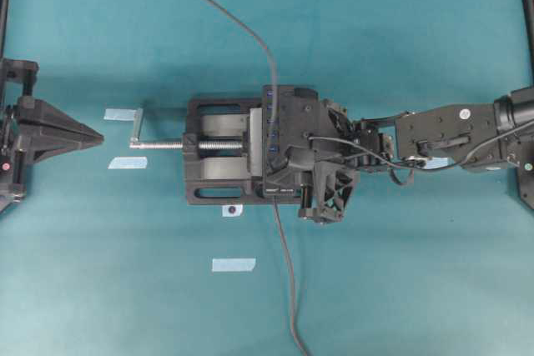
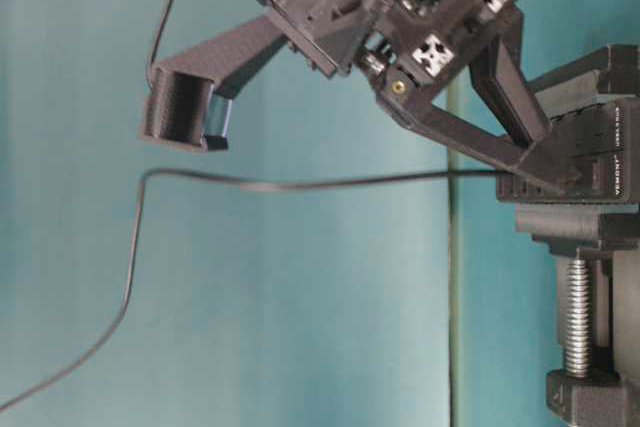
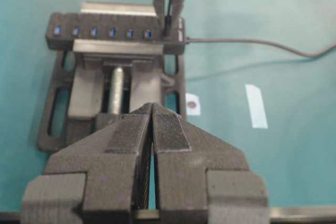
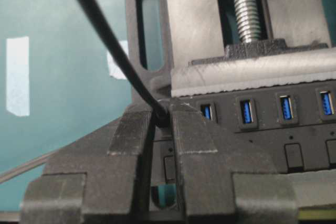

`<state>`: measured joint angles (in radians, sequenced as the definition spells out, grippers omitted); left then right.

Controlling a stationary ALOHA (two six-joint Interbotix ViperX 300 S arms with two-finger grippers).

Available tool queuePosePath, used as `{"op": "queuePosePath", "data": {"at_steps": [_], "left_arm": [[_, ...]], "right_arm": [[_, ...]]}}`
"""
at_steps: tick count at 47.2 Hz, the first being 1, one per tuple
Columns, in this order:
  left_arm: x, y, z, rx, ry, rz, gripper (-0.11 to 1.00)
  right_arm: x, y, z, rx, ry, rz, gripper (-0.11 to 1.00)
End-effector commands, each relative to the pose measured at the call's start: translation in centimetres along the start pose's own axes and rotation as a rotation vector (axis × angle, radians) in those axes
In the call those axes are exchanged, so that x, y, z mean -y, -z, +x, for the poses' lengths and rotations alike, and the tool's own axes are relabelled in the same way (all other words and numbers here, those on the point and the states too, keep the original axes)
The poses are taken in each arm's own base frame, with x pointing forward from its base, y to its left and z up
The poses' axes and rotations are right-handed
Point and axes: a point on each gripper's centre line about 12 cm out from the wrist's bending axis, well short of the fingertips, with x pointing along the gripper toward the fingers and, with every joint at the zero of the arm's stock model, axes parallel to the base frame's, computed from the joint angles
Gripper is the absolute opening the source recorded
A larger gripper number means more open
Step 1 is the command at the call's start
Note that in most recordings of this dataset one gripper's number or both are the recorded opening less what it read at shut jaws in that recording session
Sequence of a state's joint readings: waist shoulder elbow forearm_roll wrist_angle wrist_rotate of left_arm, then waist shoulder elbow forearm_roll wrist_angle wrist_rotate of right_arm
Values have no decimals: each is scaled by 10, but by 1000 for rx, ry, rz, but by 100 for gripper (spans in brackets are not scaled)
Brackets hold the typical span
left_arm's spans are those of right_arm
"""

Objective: Insert the USB into the front port of the fixed hub.
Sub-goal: 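Open the right gripper to release the inserted cable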

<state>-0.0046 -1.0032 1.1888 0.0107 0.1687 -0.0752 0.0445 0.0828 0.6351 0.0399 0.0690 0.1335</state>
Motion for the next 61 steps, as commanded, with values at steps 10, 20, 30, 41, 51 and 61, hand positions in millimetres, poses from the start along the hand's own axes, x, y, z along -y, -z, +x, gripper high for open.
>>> {"op": "queuePosePath", "data": {"at_steps": [10, 20, 30, 41, 51, 61], "left_arm": [[1, -4, 1, 14, 2, 0, 0], [0, -3, 0, 12, 2, 1, 0], [1, -4, 1, 12, 2, 1, 0], [0, -3, 1, 9, 2, 1, 0], [1, -4, 0, 14, 2, -1, 0], [1, -5, -1, 23, 3, -1, 0]], "right_arm": [[-11, 10, 0, -74, -11, -7, 6], [-14, 15, 4, -93, -15, -14, 6], [-15, 11, 5, -86, -16, -14, 6], [-15, -1, 3, -55, -18, -10, 6], [-12, -11, 0, -28, -16, -4, 7], [-11, -22, -9, -16, -12, -4, 12]]}}
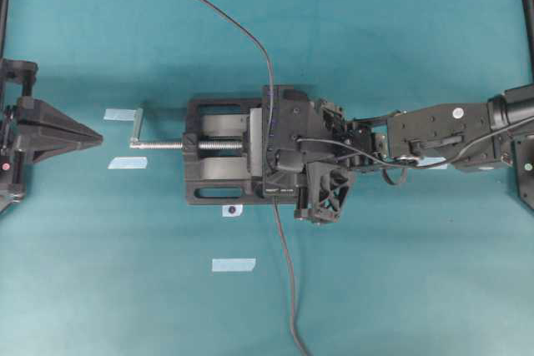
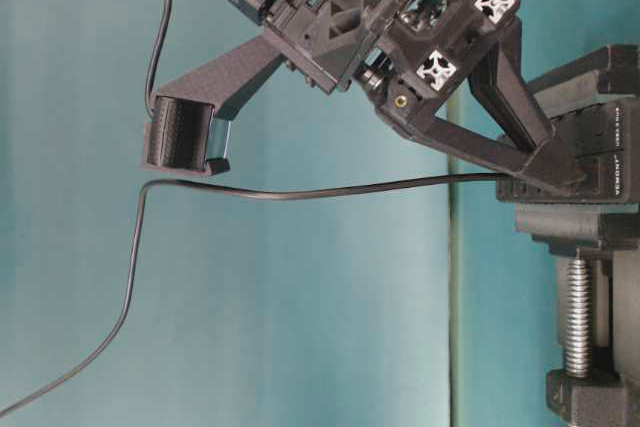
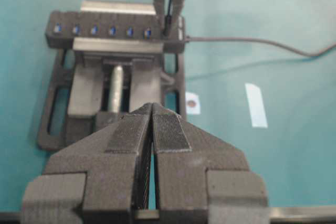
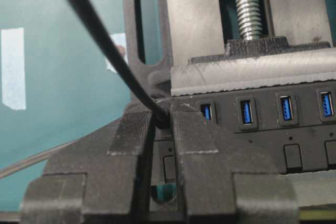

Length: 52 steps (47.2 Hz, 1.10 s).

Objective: Insert the USB into the front port of the fixed hub.
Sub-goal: 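Open the right gripper to release the inserted cable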

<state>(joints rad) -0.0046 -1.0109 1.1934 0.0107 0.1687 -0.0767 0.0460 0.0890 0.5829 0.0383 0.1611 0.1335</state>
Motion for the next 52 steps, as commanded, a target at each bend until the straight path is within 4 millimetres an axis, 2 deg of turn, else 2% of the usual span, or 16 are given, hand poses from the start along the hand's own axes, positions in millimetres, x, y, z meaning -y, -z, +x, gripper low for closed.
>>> {"op": "queuePosePath", "data": {"at_steps": [1, 7, 12, 22, 26, 39, 52], "left_arm": [[1, -5, 0, 20, 3, 0, 0], [1, -5, 0, 17, 2, 0, 0], [1, -5, 0, 18, 3, 0, 0], [1, -6, 0, 20, 3, 0, 0], [1, -6, 0, 21, 3, -1, 0], [1, -6, 0, 21, 3, -1, 0], [1, -5, 0, 20, 3, -3, 0]], "right_arm": [[-8, -13, -11, 28, -15, -3, 12], [-8, -14, -11, 17, -12, -9, 18], [-8, -13, -11, 16, -13, -9, 28], [-9, -16, -12, 24, -14, 0, 69], [-8, -19, -14, 30, -14, 1, 78], [-9, -20, -16, 36, -16, -1, 79], [-6, -27, -27, 60, -12, 6, 79]]}}
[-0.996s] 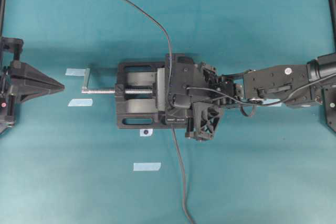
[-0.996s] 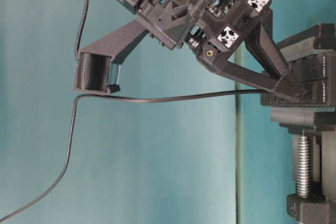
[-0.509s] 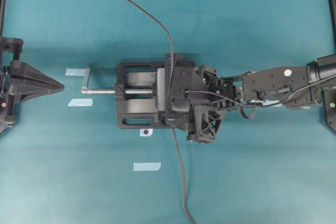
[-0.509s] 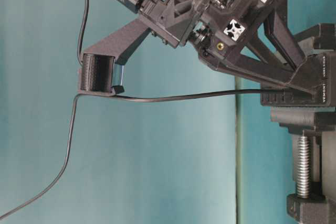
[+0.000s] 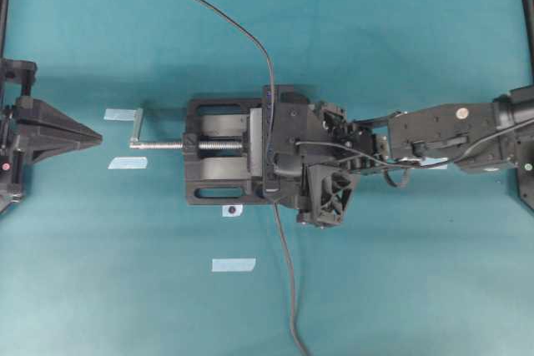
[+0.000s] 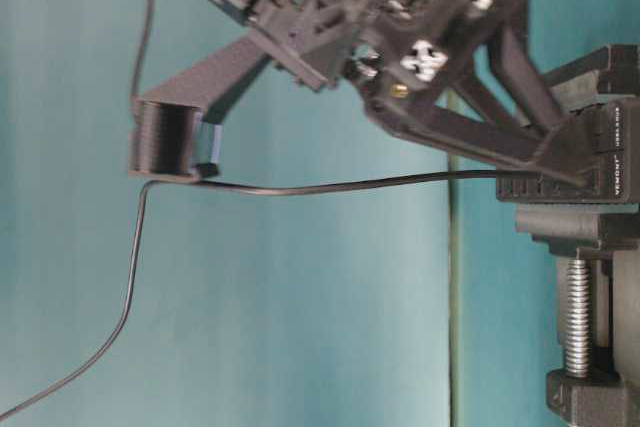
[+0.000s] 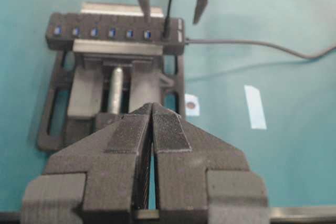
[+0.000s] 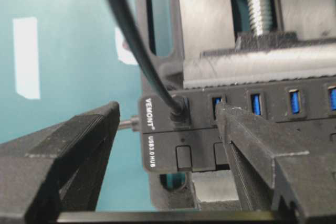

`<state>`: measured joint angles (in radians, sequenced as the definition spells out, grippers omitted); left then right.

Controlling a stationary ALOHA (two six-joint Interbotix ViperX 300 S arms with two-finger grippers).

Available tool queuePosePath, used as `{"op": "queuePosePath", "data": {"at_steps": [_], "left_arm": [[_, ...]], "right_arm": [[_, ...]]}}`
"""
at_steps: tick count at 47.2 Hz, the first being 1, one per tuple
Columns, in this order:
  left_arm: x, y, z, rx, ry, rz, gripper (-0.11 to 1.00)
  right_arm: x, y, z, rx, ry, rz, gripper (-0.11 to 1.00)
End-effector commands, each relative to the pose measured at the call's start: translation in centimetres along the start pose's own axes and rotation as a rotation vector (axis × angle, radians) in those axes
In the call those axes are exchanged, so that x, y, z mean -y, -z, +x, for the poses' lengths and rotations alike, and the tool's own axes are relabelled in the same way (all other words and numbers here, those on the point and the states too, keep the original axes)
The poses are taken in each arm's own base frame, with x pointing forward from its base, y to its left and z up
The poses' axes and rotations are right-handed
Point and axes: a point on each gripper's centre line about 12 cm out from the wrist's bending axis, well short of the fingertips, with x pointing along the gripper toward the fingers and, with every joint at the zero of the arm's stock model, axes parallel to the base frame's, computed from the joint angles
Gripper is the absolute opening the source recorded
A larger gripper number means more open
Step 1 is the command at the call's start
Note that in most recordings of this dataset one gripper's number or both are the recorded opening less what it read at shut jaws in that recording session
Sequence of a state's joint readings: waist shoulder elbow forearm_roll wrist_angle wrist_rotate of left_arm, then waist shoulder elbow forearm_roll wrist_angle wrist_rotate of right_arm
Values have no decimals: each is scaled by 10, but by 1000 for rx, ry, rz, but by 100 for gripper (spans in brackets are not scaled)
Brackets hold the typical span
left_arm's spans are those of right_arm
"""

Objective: Insert the USB into the front port of the fixed hub.
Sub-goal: 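Open the right gripper to release the inserted cable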

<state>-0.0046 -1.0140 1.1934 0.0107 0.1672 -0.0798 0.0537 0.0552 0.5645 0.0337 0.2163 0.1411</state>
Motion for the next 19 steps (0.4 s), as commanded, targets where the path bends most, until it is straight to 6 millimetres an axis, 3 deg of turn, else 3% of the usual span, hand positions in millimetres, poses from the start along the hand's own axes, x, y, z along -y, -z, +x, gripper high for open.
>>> {"op": "queuePosePath", "data": {"at_steps": [1, 19], "left_arm": [[1, -5, 0, 15, 2, 0, 0], [1, -5, 0, 18, 3, 0, 0]], "right_arm": [[-1, -19, -17, 67, -7, 7, 79], [-1, -22, -26, 75, -8, 8, 79]]}}
